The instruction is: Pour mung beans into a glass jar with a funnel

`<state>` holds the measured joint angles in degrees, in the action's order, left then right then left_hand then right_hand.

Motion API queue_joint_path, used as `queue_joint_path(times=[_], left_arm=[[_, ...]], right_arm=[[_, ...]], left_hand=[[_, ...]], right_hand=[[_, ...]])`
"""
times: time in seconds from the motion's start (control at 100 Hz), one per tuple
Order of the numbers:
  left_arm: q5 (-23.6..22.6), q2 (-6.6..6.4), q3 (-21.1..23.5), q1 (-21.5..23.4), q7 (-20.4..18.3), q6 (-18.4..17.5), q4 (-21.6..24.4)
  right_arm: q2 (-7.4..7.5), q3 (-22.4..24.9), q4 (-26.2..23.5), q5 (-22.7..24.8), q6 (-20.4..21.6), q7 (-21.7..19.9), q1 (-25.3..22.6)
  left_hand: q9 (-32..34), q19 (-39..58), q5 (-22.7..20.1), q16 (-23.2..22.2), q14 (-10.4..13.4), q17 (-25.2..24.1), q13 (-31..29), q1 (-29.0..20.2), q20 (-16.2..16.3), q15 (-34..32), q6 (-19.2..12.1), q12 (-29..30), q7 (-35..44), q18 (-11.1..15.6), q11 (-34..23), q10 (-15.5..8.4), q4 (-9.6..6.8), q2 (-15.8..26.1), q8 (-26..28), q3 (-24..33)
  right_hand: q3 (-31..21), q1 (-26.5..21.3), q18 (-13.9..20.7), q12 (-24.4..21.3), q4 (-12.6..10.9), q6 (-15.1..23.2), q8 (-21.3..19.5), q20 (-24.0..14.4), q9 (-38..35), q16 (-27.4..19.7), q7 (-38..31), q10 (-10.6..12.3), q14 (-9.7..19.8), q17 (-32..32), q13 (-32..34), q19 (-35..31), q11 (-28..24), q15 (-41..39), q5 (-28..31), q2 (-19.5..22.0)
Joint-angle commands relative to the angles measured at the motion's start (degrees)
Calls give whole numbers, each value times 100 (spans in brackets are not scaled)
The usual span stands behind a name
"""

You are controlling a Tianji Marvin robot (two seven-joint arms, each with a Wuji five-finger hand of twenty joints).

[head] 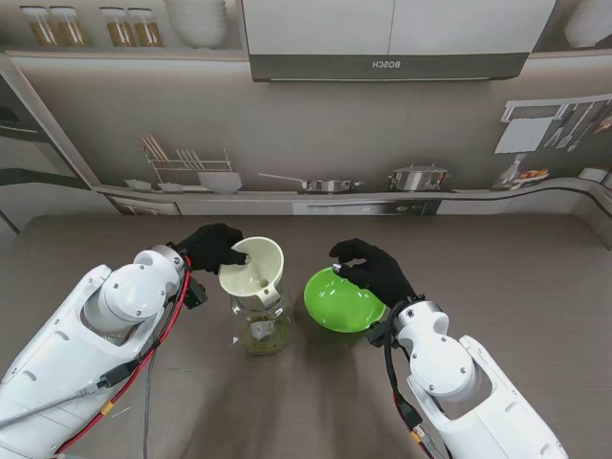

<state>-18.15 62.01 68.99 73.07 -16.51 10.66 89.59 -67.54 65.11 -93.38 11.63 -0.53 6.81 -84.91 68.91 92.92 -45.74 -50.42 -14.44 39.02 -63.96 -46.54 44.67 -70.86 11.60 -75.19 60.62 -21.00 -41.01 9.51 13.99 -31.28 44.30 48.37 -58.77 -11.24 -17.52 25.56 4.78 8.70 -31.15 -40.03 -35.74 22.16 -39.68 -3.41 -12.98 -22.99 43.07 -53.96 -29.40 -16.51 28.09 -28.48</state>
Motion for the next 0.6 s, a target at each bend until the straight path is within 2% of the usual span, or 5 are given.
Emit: queue_joint_path(times=[0.0,0.23,0.59], left_arm=[[95,41,78,54,-67,51,126],[73,29,479,346,-10,45,456],[-246,24,1407,1003,232,-6,984]], right_arm=[[-26,-14,2,-12,-17,-82,-13],[-29,-19,24,-12,-6,-76,-4],[-34,-53,55,-13,16,-62,10]], left_hand=[[26,290,50,-119,6,-59,41,-41,17,-123,-74,-104,430,29,-10,-151,175,13,172,471],[22,269,53,-134,-21,-85,60,-35,31,-116,-73,-130,417,13,10,-134,186,8,171,492],[17,243,41,-156,-66,-109,82,-71,57,-119,-25,-137,379,-32,33,-97,168,18,163,449]], right_hand=[[-102,-106,-118,-54,-132,29,128,-72,-45,43,67,-39,-31,36,55,34,16,-52,103,114],[-105,-111,-118,-56,-130,24,131,-71,-45,43,64,-48,-19,42,58,34,12,-56,101,111],[-114,-123,-123,-57,-130,24,136,-68,-41,43,63,-47,-45,46,65,32,8,-62,95,121]])
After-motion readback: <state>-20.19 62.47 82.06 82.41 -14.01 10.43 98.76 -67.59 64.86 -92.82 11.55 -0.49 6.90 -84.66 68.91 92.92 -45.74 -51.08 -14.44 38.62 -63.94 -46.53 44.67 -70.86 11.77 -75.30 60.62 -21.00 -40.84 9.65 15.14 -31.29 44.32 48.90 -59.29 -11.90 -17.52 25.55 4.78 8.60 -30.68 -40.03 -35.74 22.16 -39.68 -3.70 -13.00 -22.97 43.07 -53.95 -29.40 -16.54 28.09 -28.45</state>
